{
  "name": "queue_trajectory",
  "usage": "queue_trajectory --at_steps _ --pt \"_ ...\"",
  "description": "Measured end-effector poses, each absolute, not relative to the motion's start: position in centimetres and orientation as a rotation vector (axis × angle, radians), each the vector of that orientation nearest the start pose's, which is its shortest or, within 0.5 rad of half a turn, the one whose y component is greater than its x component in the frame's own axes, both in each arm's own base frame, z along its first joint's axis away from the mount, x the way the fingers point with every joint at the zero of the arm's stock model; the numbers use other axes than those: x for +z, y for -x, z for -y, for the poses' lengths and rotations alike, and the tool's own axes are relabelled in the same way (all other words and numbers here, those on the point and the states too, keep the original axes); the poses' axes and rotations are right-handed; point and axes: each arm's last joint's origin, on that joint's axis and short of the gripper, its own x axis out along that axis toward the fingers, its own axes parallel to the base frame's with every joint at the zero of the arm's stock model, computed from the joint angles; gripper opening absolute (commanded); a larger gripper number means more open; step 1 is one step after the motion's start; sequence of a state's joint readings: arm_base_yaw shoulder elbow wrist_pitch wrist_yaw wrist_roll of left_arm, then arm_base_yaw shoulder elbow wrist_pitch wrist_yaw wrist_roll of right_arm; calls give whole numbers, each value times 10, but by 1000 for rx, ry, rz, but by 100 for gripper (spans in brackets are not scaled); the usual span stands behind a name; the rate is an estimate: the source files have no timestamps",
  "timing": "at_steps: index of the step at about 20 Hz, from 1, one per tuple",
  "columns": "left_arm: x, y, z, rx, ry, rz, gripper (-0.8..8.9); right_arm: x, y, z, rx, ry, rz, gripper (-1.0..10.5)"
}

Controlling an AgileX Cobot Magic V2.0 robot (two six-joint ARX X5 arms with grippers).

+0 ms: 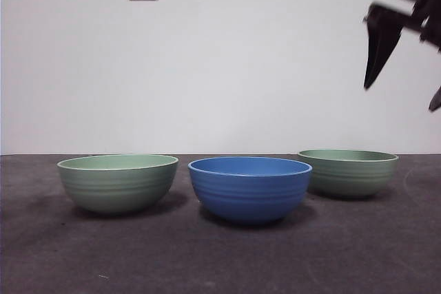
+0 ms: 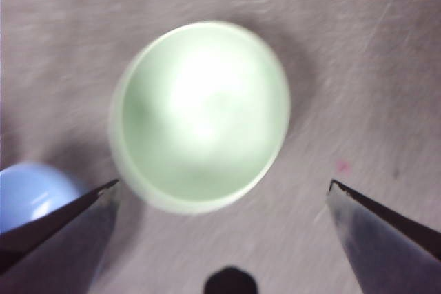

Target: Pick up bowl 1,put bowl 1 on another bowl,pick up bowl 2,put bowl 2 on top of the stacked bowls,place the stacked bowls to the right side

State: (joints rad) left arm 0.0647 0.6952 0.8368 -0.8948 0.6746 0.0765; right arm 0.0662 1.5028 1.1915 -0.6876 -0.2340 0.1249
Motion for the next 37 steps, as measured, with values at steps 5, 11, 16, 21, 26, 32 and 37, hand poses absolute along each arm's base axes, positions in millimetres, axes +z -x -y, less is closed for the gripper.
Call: queue_trajectory --at_steps 5,11,16,21,26,32,37 --pt "305 -118 10 -606 205 -690 566 225 -336 -29 192 -214 -1089 426" --pt "303 -117 11 -606 212 -708 566 190 -352 -30 154 -219 -1150 301" --pt "303 -117 11 -606 213 -708 566 188 -358 -32 161 -217 -1111 46" --pt "303 -117 11 -606 213 -708 566 187 -358 -32 157 -217 -1113 -12" --pt "303 -117 11 -606 213 -708 566 189 -357 -32 157 -216 -1113 -12" --pt "304 -117 11 -605 212 -707 566 254 -327 -41 215 -194 -962 -12" --pt "304 -117 11 -604 212 -707 566 285 -295 -83 365 -113 -926 -12"
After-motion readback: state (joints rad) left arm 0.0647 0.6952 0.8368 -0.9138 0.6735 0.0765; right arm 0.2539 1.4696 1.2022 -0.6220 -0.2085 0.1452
